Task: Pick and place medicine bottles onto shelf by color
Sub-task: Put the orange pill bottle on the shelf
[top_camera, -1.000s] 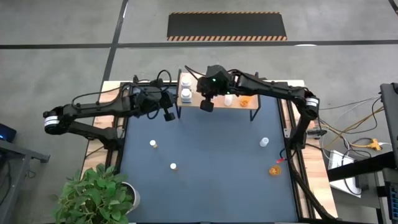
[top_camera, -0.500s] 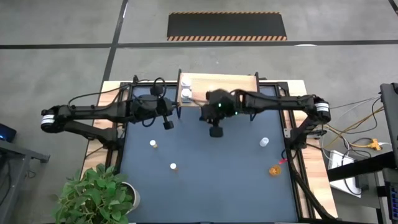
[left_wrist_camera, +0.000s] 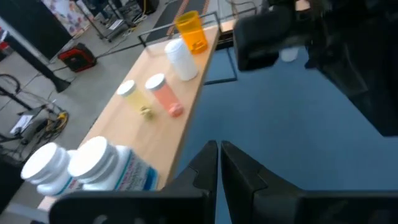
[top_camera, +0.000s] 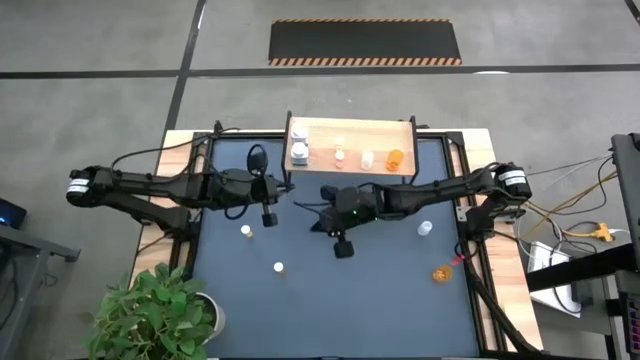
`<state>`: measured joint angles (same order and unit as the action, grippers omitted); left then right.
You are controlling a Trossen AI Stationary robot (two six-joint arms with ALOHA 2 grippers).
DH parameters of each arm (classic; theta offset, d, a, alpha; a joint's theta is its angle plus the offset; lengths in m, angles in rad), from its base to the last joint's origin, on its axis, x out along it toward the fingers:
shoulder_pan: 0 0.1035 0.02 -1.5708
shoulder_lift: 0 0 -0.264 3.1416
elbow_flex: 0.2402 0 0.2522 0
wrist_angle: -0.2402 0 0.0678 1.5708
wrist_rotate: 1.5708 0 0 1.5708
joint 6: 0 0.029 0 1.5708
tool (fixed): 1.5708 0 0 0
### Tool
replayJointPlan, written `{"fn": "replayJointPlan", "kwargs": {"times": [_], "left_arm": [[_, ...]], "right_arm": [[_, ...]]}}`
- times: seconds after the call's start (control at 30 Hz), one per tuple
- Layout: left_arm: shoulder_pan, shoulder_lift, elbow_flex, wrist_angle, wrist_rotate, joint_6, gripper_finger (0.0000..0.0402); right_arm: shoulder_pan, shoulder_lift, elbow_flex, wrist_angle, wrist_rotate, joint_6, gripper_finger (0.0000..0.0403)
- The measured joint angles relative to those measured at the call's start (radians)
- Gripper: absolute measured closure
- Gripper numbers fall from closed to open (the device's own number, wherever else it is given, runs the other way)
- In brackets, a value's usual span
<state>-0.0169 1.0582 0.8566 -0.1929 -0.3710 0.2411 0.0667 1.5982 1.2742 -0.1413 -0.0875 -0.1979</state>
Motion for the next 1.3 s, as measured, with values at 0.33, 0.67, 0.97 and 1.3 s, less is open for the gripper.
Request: {"fn": "replayJointPlan", "kwargs": {"times": [0.33, 0.67, 0.97, 1.3], "left_arm": [[-0.044, 0.002, 0.000, 0.002, 0.002, -0.001, 0.0400], [-0.077, -0.001, 0.000, -0.001, 0.001, 0.001, 0.0400], [-0.078, -0.001, 0.000, -0.002, 0.000, 0.001, 0.0400], [-0.078, -0.001, 0.000, -0.001, 0.000, 0.001, 0.0400]], "right_arm": [[0.073, 0.081, -0.067, 0.247, 0.002, 0.093, 0.0384], [0.108, 0.222, -0.066, 0.456, 0.010, 0.157, 0.0288], [0.127, 0.340, -0.008, 0.523, 0.009, 0.163, 0.0180], [0.125, 0.495, 0.126, 0.512, 0.010, 0.165, 0.0153]]}}
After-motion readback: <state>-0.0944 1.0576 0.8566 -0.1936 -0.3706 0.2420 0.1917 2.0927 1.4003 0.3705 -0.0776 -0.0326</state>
